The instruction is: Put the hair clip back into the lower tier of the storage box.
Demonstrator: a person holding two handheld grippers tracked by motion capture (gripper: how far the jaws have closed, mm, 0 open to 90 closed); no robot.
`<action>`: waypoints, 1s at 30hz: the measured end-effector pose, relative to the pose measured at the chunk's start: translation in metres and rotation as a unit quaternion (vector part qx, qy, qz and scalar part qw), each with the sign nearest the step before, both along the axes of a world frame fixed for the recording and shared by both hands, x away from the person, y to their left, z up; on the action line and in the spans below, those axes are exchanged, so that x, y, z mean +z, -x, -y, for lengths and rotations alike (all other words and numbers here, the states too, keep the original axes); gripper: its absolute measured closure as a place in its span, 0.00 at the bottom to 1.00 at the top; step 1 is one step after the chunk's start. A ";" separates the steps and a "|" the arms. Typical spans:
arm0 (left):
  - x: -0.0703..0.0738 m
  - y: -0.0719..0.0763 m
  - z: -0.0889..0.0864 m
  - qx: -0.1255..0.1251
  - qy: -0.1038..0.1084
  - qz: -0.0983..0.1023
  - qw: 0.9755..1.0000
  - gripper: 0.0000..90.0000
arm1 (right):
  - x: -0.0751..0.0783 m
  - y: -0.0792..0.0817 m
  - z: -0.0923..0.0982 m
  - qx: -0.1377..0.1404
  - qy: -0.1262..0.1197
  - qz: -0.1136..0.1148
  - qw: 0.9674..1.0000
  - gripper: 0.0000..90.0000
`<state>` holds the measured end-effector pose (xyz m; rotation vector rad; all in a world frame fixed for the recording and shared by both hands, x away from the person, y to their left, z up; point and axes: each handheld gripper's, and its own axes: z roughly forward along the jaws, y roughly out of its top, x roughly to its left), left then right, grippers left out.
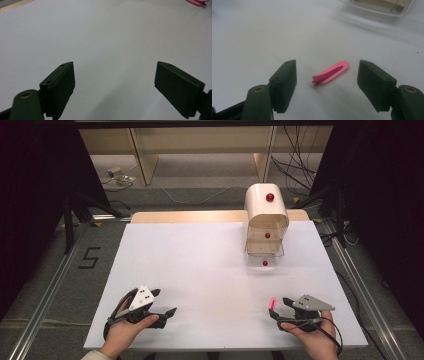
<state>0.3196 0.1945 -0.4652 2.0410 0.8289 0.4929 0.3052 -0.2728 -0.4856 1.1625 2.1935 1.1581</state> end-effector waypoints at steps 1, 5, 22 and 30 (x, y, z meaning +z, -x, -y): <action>0.000 0.000 0.000 0.001 0.001 0.001 1.000 0.18 | -0.001 -0.001 -0.001 -0.002 0.005 -0.002 1.000 0.38; 0.000 0.000 -0.002 0.006 0.001 0.001 1.000 0.18 | -0.004 -0.005 -0.009 -0.003 0.026 -0.001 1.000 0.40; -0.001 -0.002 -0.006 0.014 -0.006 0.003 1.000 0.18 | -0.008 -0.012 -0.018 -0.025 0.036 -0.022 0.999 0.53; -0.002 -0.003 -0.005 0.013 -0.008 0.001 1.000 0.18 | -0.009 -0.012 -0.014 -0.029 0.032 -0.040 0.998 0.65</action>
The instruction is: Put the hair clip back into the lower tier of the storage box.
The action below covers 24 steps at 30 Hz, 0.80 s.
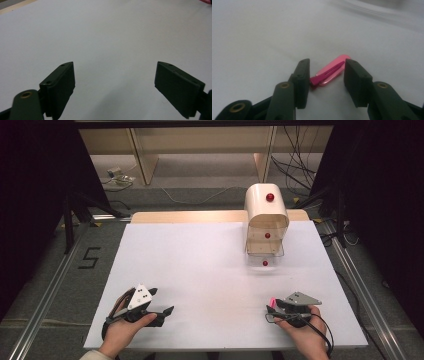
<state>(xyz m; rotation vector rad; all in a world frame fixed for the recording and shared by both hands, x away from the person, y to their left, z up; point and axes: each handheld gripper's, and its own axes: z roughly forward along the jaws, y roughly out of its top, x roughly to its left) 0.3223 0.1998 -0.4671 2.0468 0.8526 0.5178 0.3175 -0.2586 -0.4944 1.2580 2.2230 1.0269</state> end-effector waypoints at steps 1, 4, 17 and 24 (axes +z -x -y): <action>0.000 0.000 0.000 0.000 0.000 -0.001 1.000 0.18 | 0.000 0.000 0.000 0.000 -0.002 -0.002 1.000 0.66; 0.000 0.000 0.000 0.000 0.000 0.000 1.000 0.19 | 0.000 0.000 0.001 0.000 -0.004 -0.003 1.000 0.70; 0.000 0.000 0.001 -0.002 -0.001 0.000 1.000 0.18 | 0.000 -0.002 0.008 -0.003 -0.018 -0.012 1.000 0.90; 0.000 0.001 0.001 -0.002 0.002 0.000 1.000 0.18 | 0.000 -0.003 0.008 0.008 -0.018 -0.012 1.000 0.92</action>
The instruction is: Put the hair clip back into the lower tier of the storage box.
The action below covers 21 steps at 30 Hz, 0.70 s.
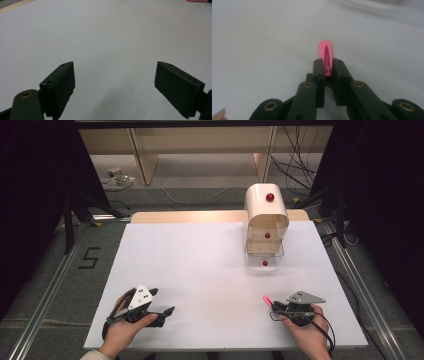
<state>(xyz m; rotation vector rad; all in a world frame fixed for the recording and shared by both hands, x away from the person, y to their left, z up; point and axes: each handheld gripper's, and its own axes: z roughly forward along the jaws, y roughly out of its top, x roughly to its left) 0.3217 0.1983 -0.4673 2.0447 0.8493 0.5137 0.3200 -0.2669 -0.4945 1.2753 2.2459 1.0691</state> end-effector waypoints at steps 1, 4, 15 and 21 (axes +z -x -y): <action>0.000 0.000 0.000 -0.001 -0.001 0.000 1.000 0.18 | 0.000 0.000 0.000 0.001 0.000 0.000 1.000 0.92; 0.000 0.000 0.000 0.002 0.003 0.001 1.000 0.18 | 0.001 0.000 0.000 0.007 -0.001 0.001 1.000 0.92; 0.000 0.000 -0.001 0.001 0.002 0.003 1.000 0.18 | 0.006 0.001 0.002 0.012 -0.020 0.006 1.000 0.92; 0.000 0.000 0.000 0.001 0.000 0.002 1.000 0.18 | 0.009 0.001 0.004 0.019 -0.022 0.012 1.000 0.92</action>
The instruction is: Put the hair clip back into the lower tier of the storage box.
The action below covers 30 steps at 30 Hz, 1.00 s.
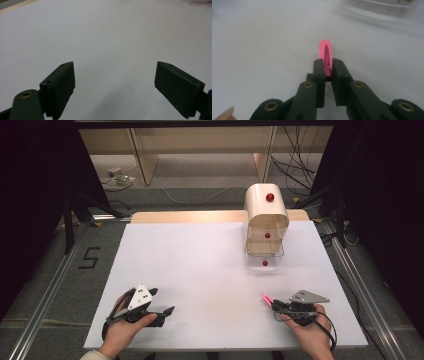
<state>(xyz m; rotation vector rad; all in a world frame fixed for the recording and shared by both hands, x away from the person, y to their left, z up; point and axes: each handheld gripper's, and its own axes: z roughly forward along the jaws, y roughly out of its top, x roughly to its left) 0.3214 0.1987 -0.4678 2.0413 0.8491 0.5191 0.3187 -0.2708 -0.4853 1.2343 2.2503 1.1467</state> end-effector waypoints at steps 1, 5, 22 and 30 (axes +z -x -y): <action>0.000 0.000 0.000 -0.001 0.000 0.000 1.000 0.18 | 0.001 0.000 0.001 0.004 -0.001 0.003 1.000 0.92; 0.000 0.000 0.000 0.000 0.000 0.000 1.000 0.18 | 0.003 -0.002 0.005 0.009 -0.004 0.007 1.000 0.92; -0.001 -0.001 0.000 0.001 0.002 0.000 1.000 0.19 | 0.011 -0.003 0.009 0.036 -0.004 0.021 0.999 0.92; -0.001 0.000 0.000 0.001 0.003 0.000 1.000 0.19 | 0.015 -0.002 0.009 0.036 -0.010 0.026 0.999 0.92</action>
